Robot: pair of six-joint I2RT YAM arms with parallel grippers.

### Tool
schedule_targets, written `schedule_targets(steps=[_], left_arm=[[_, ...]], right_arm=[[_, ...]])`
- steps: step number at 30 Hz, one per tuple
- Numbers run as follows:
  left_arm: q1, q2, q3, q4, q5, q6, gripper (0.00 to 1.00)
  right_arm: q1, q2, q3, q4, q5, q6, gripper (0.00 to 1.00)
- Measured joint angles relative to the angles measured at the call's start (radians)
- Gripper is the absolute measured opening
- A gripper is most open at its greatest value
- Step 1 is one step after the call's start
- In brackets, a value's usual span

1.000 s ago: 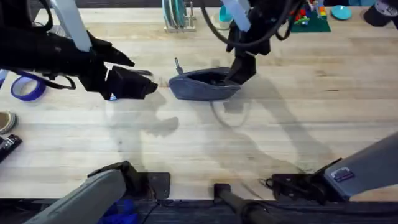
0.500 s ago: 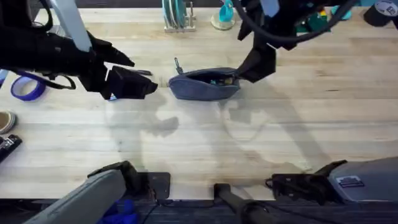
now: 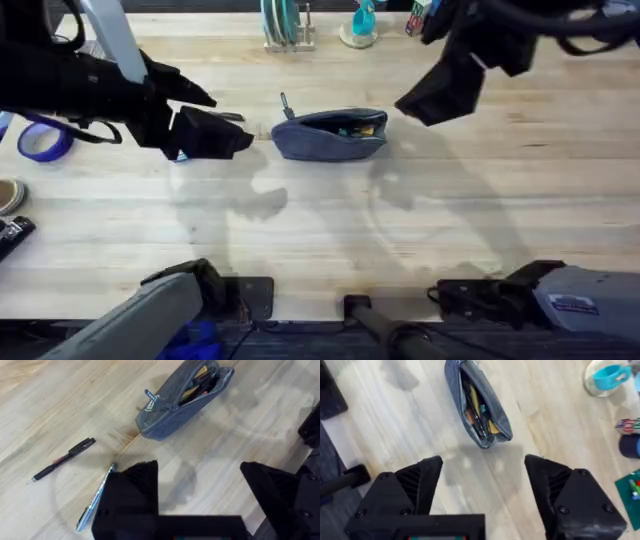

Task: Unzip the bag, pick up the pens from the table one at a time and place them inside, then zip the bag closed.

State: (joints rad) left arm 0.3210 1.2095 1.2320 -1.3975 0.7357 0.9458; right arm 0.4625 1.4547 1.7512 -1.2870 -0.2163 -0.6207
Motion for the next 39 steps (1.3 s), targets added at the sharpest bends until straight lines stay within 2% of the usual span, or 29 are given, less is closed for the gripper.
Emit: schedule_targets(steps=[5, 13, 19, 24, 39], left_arm=[[0.0, 0.0, 0.0, 0.0, 0.0, 0.0, 0.995], [0.0, 0.0, 0.0, 0.0, 0.0, 0.0, 0.995], [0.0, 0.0, 0.0, 0.0, 0.0, 0.0, 0.996], [0.0, 0.0, 0.0, 0.0, 0.0, 0.0, 0.995], [0.0, 0.0, 0.0, 0.0, 0.0, 0.0, 0.995]], right_arm=[[0.0, -0.09, -0.078, 0.048, 0.023, 0.018, 0.996], [0.0, -0.275, -0.366, 0.186, 0.108, 0.064, 0.996], [0.0, -0.426, -0.52, 0.207, 0.132, 0.123, 0.996], [0.0, -0.492, -0.57, 0.209, 0.138, 0.172, 0.996], [0.0, -0.495, -0.571, 0.21, 0.142, 0.199, 0.997]])
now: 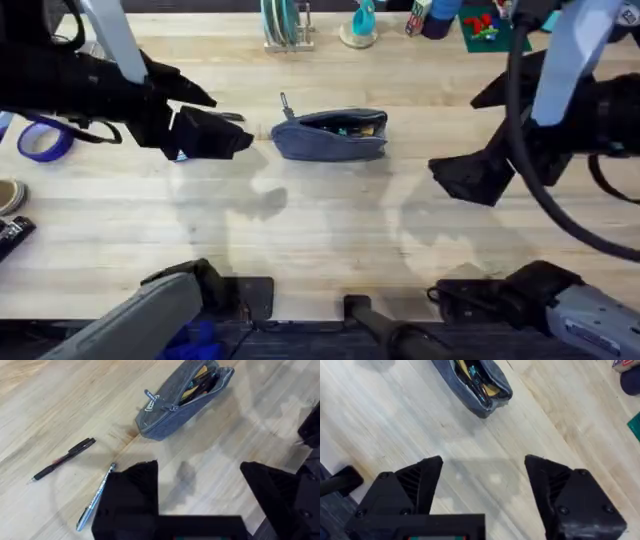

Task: Unzip the bag, pick up the pens from the table one at a time and place them inside, then zip the bag closed.

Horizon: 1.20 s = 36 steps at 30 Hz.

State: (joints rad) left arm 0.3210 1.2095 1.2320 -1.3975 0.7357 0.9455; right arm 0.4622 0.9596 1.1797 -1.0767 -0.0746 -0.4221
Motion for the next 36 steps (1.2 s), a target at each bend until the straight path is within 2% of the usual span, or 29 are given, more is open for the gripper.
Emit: schedule_targets(steps=[10, 17, 20, 27, 36], left_arm=[[0.0, 0.0, 0.0, 0.002, 0.0, 0.0, 0.995], [0.0, 0.0, 0.0, 0.051, -0.016, 0.0, 0.997], [0.0, 0.0, 0.0, 0.058, -0.057, 0.0, 0.997], [0.0, 0.0, 0.0, 0.059, -0.204, 0.007, 0.997], [0.0, 0.0, 0.0, 0.059, -0.329, 0.128, 0.971]], right_arm=[[0.0, 0.0, 0.0, 0.0, 0.0, 0.0, 0.996], [0.0, 0.0, 0.0, 0.0, 0.0, 0.0, 0.995], [0.0, 0.0, 0.0, 0.0, 0.0, 0.0, 0.996], [0.0, 0.0, 0.0, 0.0, 0.0, 0.0, 0.996], [0.0, 0.0, 0.0, 0.0, 0.0, 0.0, 0.996]])
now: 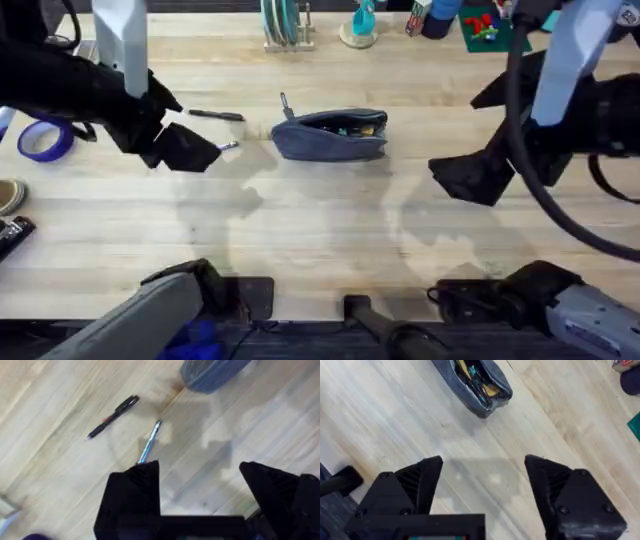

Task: Unzip the bag, pick up the pens from the table one at a time and place them inside, then zip the bag closed.

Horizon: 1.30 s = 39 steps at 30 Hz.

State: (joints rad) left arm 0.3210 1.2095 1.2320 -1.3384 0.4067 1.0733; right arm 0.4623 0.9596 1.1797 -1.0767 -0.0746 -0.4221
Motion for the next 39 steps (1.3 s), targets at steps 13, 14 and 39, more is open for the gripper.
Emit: schedule_targets(steps=[13, 14, 39], left_arm=[[0.0, 0.08, 0.0, 0.001, -0.115, 0.146, 0.975], [0.0, 0.099, 0.0, 0.002, -0.117, 0.153, 0.976], [0.003, 0.588, 0.0, 0.2, -0.227, 0.211, 0.858]], right_arm=[[0.0, 0.0, 0.0, 0.0, 0.0, 0.0, 0.996], [0.0, 0.0, 0.0, 0.0, 0.0, 0.0, 0.996], [0.0, 0.0, 0.0, -0.003, 0.0, 0.003, 0.996]])
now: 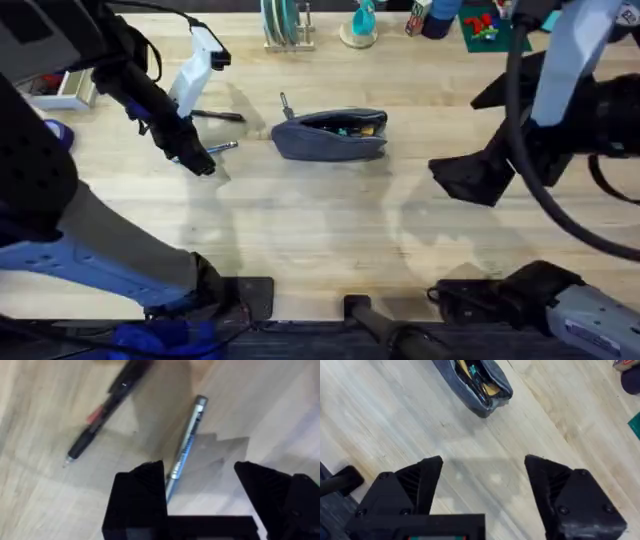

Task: Unzip the bag, pick up the pens from the table one at a time and place them inside, then zip the bag closed.

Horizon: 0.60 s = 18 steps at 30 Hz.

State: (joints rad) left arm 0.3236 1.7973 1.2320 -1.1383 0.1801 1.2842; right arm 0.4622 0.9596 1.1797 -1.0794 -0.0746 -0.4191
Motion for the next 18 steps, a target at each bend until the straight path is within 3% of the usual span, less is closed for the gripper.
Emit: schedule_targets(steps=[7, 10, 13, 18], left_arm=[[0.012, 0.031, 0.001, 0.046, -0.005, 0.0, 0.849], [0.012, 0.037, 0.003, 0.057, -0.006, 0.0, 0.788], [0.012, 0.047, 0.011, 0.066, -0.008, 0.0, 0.683], [0.015, 0.062, 0.026, 0.09, -0.017, -0.002, 0.371]], right_arm=[[0.0, 0.0, 0.0, 0.0, 0.0, 0.0, 0.996], [0.0, 0.0, 0.0, -0.001, 0.0, 0.0, 0.996], [0.0, 0.0, 0.0, -0.001, 0.0, 0.0, 0.996], [0.0, 0.0, 0.0, -0.001, 0.0, 0.0, 0.997]])
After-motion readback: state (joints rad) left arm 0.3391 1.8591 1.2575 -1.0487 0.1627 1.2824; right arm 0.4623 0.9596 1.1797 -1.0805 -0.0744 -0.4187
